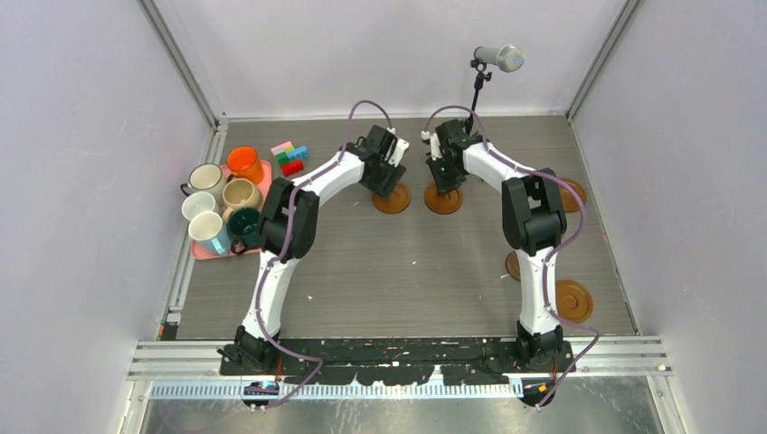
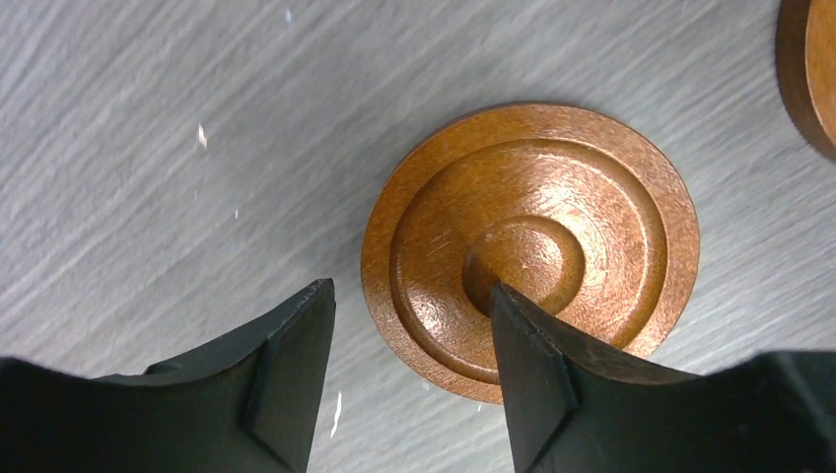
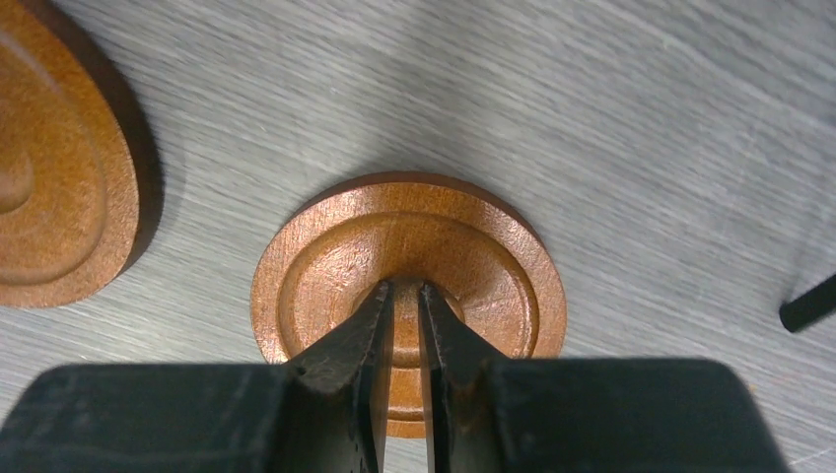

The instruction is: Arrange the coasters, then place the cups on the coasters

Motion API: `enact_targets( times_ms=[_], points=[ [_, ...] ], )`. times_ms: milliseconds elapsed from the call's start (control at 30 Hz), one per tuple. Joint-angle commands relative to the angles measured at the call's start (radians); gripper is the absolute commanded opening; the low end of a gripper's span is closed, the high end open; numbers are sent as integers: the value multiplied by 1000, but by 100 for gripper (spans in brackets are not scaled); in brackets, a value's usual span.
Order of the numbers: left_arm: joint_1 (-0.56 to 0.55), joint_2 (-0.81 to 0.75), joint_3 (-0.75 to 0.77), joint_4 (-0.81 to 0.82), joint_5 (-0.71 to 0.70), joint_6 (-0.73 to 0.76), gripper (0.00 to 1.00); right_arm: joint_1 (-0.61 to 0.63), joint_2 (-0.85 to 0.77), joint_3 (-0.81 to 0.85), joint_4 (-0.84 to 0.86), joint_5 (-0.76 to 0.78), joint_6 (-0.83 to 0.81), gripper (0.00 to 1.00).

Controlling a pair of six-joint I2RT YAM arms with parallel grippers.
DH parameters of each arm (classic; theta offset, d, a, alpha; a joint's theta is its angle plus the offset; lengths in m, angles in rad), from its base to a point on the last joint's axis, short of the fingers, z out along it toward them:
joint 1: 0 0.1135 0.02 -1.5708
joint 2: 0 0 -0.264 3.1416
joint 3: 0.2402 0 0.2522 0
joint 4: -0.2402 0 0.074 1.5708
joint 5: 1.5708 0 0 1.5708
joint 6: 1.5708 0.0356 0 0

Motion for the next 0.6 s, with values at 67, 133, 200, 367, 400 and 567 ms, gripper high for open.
enact_targets(
  times_ms=[67, 133, 200, 367, 400, 567],
  points=[
    [12, -88, -143, -19, -91, 47, 58, 44, 55, 73, 27, 5, 22, 21],
    [23, -98, -163, -21, -91, 37, 58, 55, 59, 80, 18, -3, 21, 21],
    [35, -102, -174, -19, -84, 27, 58, 67, 55, 75, 18, -6, 17, 21],
    [62, -96, -153, -37, -40, 6, 61, 79, 34, 67, 5, -10, 21, 21],
    [67, -99, -151, -39, -20, 2, 61, 79, 28, 65, 2, -7, 22, 21],
    [70, -120, -149, -41, 21, 6, 66, 77, -19, 50, -8, 7, 18, 21]
  ],
)
